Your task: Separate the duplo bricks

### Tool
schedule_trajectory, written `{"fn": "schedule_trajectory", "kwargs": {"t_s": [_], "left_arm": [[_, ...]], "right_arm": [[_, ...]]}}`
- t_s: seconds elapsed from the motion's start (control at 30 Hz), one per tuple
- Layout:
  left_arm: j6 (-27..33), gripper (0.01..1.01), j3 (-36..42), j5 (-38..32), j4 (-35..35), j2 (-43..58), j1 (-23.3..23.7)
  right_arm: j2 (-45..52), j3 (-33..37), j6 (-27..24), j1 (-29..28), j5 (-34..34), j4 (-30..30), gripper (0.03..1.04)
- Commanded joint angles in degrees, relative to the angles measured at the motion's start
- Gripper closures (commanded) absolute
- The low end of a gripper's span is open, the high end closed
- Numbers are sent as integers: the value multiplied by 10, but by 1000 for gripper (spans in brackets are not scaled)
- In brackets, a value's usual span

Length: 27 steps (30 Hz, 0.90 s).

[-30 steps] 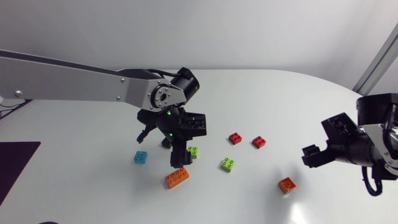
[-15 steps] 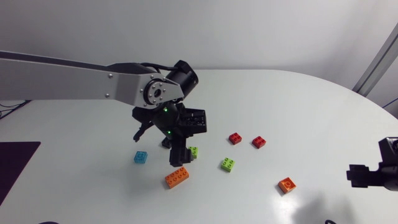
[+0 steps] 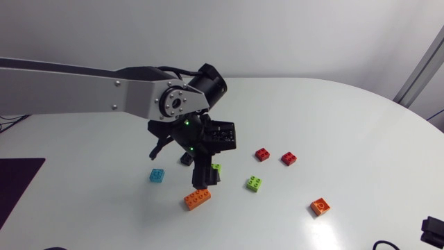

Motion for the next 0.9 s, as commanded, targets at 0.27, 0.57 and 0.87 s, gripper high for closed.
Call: {"fn": "schedule_trajectory", "kwargs": {"t_s": [0.27, 0.57, 0.87], "left_arm": [[-18, 82, -17, 2, -15, -50, -14], [-24, 82, -32, 1, -15, -70, -23], [-28, 82, -36, 1, -16, -82, -31]], "right_arm": [[7, -15, -108, -124, -7, -32, 208], [46, -36, -95, -147, -16, 0, 128], [112, -24, -90, -175, -11, 66, 128]]}}
